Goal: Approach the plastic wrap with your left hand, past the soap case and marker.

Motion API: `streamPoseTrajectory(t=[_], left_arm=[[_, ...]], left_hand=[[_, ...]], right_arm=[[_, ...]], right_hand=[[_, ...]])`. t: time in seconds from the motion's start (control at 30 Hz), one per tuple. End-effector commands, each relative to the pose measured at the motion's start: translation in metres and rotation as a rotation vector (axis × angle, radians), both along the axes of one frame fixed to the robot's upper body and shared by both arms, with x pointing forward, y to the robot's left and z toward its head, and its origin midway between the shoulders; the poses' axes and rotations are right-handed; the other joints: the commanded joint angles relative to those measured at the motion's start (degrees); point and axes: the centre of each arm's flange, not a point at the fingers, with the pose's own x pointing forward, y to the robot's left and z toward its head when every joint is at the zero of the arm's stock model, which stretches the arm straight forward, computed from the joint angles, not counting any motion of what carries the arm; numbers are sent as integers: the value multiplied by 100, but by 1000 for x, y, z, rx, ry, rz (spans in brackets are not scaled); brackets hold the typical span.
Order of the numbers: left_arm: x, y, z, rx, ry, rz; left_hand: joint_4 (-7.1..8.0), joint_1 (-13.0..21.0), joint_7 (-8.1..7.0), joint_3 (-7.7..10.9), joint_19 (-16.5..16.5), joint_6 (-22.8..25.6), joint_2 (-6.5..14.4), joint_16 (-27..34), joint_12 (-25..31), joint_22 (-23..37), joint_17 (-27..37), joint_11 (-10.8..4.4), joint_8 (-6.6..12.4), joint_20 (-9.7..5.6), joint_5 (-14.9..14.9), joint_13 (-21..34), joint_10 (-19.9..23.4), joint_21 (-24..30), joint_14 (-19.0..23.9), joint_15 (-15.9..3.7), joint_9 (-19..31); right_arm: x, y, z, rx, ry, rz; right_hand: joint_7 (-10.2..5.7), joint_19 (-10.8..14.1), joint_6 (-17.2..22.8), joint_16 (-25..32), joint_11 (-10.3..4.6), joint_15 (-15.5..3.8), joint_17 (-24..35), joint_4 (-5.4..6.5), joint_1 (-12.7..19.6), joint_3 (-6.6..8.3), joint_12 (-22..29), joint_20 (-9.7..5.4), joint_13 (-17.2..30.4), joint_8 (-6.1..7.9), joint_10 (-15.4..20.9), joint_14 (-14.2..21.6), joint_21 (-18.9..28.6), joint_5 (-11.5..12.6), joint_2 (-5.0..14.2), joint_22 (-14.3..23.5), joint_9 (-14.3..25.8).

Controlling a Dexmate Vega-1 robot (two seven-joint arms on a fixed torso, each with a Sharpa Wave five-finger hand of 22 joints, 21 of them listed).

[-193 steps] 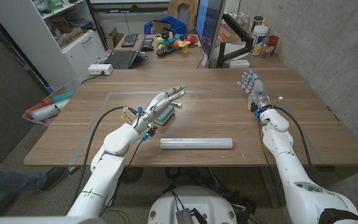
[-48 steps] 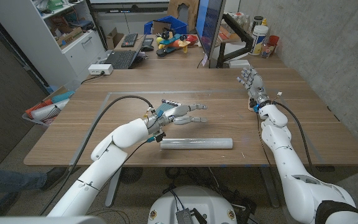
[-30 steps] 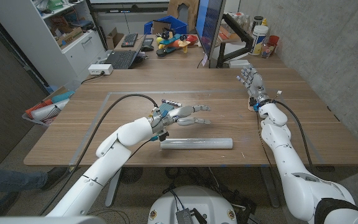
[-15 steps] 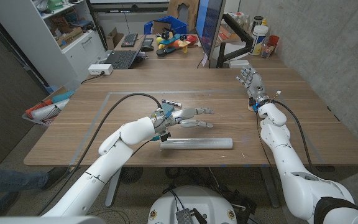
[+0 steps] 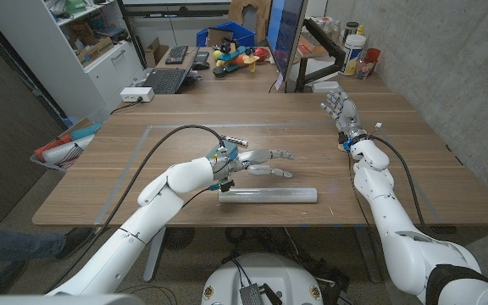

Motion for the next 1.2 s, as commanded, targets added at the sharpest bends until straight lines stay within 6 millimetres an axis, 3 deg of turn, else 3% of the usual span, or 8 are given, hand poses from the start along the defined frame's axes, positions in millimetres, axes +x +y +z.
streamPoseTrajectory(t=[0.03,1.2], left_arm=[[4,-7,1,58,1,-20],[14,-24,-6,128,19,-50]], left_hand=[[-5,55,1,31,-21,91,-6,23,30,24,-6,-18,43,18,-6,6,-2,-6,21,-18,30],[0,118,-54,37,7,230,-3,41,65,26,-7,-93,53,26,-5,7,122,-52,129,-61,32]], right_arm=[[0,1,-2,2,3,-2],[-2,2,-5,14,-10,-3]], right_hand=[[-33,38,40,32,-13,-1,13,-28,-5,23,-15,4,11,-23,33,37,-23,23,-19,25,-5],[-35,66,37,31,-12,5,2,-49,-14,22,-23,9,12,-26,32,41,-97,25,-17,27,-5]])
